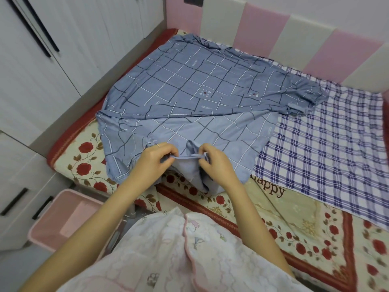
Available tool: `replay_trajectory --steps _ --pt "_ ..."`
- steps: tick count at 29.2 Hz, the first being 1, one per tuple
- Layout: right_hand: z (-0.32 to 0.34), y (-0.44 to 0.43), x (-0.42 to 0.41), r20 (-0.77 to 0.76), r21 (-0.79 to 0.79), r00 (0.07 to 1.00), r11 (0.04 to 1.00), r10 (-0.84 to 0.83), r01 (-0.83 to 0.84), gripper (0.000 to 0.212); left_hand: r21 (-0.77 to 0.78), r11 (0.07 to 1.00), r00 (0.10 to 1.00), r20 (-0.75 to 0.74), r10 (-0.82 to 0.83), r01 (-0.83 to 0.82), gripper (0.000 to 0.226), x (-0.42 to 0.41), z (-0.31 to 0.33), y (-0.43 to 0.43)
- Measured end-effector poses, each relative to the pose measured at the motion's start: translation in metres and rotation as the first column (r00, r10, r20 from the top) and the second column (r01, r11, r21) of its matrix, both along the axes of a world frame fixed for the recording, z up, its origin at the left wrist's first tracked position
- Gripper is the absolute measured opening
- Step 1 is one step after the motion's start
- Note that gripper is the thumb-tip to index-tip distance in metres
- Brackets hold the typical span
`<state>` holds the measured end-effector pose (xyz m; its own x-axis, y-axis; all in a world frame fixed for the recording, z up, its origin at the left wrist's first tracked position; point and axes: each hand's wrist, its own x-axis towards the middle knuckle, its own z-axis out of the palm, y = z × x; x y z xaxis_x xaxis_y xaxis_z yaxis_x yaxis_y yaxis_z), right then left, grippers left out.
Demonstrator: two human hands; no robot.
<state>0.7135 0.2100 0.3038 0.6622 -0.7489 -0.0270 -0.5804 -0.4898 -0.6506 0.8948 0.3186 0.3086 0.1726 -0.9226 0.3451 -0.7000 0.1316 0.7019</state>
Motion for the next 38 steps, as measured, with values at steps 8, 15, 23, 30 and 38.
replay_trajectory --steps 8,15,23,30,38 --pt "0.043 0.009 -0.010 0.170 -0.017 0.984 0.998 -0.050 0.054 0.008 -0.073 0.997 0.996 0.089 0.019 -0.012 0.016 -0.015 -0.019 0.004" --pt "0.059 0.012 -0.012 0.231 -0.074 0.971 0.994 -0.056 0.075 0.008 -0.246 0.963 0.978 0.140 0.152 -0.114 0.020 -0.031 -0.017 -0.004" --pt "0.069 0.012 -0.017 0.221 -0.064 0.968 0.989 -0.118 0.135 0.007 -0.418 0.848 0.924 0.049 0.380 -0.326 0.006 -0.040 -0.004 -0.006" --pt "0.072 0.008 -0.023 0.075 -0.232 0.995 0.970 -0.061 0.077 0.011 -0.366 0.888 0.942 0.077 0.328 -0.279 0.007 -0.033 0.014 -0.006" --pt "0.081 0.015 -0.018 0.161 -0.204 0.986 0.975 -0.052 0.085 0.019 -0.163 0.943 0.957 -0.030 0.289 -0.290 0.022 -0.046 0.015 0.000"
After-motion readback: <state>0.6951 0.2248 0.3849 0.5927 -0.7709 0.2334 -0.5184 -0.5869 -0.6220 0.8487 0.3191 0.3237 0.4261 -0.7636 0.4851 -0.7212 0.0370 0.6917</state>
